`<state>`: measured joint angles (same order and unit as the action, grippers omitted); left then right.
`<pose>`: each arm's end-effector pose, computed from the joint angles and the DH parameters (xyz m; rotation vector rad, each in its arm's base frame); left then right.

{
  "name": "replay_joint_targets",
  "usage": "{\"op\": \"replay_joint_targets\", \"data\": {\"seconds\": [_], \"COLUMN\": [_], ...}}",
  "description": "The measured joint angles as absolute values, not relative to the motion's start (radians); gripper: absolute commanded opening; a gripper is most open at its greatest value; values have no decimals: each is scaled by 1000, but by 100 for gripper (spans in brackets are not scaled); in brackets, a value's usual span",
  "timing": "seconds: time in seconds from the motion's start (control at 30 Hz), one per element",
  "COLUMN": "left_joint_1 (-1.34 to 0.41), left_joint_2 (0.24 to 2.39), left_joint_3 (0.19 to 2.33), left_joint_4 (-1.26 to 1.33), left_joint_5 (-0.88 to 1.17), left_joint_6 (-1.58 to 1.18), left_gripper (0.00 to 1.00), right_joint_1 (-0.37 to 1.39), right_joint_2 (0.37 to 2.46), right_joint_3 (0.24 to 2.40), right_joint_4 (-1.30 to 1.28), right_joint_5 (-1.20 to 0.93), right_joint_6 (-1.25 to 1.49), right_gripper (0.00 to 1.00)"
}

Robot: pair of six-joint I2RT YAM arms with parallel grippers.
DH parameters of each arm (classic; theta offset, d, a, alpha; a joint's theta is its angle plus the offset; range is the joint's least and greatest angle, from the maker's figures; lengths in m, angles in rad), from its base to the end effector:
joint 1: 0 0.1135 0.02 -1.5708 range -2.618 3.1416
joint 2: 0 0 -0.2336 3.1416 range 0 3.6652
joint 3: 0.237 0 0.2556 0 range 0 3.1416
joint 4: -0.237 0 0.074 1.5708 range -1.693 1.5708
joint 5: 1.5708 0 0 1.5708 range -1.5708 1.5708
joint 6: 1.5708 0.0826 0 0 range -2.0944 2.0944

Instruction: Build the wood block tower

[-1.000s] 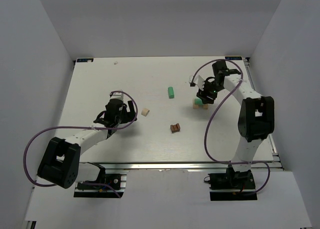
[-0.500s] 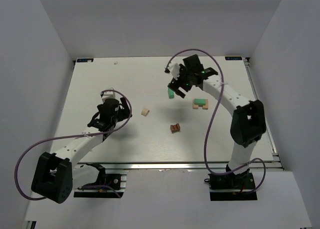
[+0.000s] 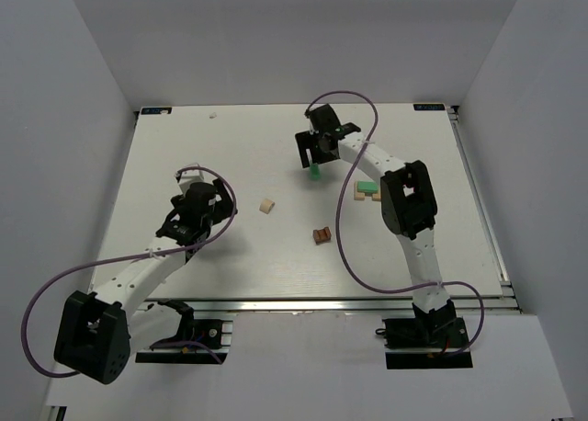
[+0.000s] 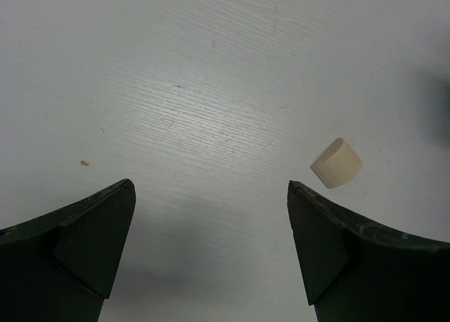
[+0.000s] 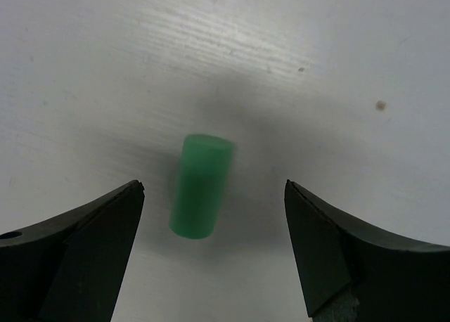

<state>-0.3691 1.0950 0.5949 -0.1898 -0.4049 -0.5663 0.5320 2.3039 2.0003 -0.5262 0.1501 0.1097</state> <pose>0.2686 -0.0690 0.1593 -0.4257 2.1548 -0.0640 0.4686 0.2615 0.1552 -0.4328 2.3524 0.1223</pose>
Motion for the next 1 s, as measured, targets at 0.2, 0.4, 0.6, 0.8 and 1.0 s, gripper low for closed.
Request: {"op": "replay_joint_targets", "data": {"seconds": [0.2,0.4,0.6,0.8,1.0], "left_joint_1": [-369,-369,-369,-368,-368], "left_joint_2": [1097,1122,1158,1202,1230], "left_joint_3": [606,633,676,732,735], "left_joint_4": [-198,-200,-189,-136,-8], "left_joint_5": [-403,-381,-344,-227,74], "left_joint_6": [-577,-584,-588,-590,-598], "left_gripper": [98,98,98,98,98], "right_joint_1": [543,551,550,550,558], "right_joint_2": [2290,2278,2274,2186,1862], "right_joint_3": [1832,1802,1778,1620,1164], "right_joint_4": [-480,-424,-376,-268,-9], "right_joint_5": [121,102,105,57,-281], "right_joint_6": [167,193,199,145,24], "right_gripper": [81,42,12,2,3]}}
